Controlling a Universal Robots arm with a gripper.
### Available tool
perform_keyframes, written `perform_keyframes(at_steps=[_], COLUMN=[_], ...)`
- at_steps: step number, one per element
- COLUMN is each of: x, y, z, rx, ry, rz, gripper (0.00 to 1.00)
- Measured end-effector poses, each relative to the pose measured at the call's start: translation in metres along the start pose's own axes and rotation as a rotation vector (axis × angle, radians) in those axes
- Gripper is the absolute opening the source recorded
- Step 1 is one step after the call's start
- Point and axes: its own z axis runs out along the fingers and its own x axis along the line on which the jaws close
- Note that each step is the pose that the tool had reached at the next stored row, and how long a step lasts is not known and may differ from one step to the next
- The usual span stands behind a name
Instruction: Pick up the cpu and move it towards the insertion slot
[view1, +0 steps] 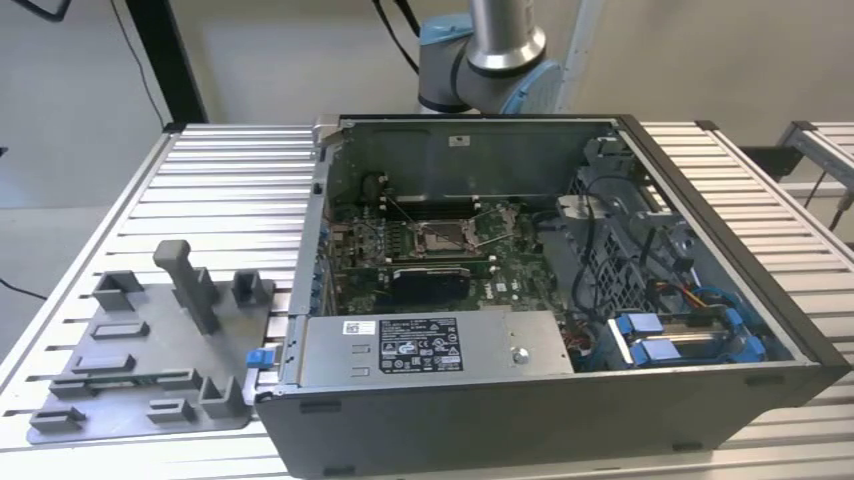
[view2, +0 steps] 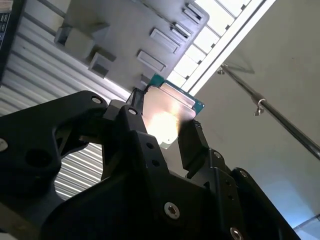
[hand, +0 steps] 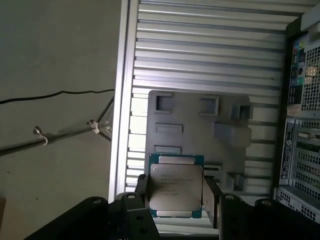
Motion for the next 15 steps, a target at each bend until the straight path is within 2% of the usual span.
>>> perform_keyframes(at_steps=[9,15], x=[-0.0135,-0.0258], y=[0.0074,0.0116], z=[0.0003,0.0006], rx=[0.0000,-0.0001], ry=[0.0000,-0.0001], rz=[0.000,-0.001], gripper=[0.00,0.00])
